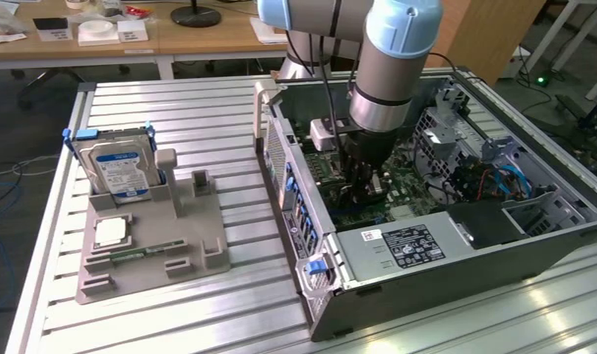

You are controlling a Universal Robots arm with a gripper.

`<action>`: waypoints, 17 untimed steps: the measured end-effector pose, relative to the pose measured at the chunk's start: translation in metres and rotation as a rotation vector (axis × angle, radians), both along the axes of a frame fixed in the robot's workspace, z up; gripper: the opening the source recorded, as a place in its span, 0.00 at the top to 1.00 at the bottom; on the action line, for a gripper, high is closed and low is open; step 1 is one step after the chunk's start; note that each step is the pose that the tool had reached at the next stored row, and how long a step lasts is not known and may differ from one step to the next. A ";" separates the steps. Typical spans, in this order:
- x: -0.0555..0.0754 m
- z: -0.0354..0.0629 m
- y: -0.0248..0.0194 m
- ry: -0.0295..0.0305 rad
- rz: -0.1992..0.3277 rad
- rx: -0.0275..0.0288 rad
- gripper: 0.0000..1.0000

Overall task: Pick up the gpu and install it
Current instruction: 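Insert the gpu into the slot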

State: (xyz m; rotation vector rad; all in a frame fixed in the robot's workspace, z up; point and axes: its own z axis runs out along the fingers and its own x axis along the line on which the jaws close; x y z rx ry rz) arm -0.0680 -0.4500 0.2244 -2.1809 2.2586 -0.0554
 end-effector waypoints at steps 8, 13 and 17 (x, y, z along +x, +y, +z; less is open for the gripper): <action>0.000 0.0003 0.0001 0.0000 0.000 0.0005 0.72; 0.000 0.0020 0.0000 0.0002 0.000 0.0001 0.72; 0.000 0.0021 0.0002 0.0003 0.000 -0.0001 0.72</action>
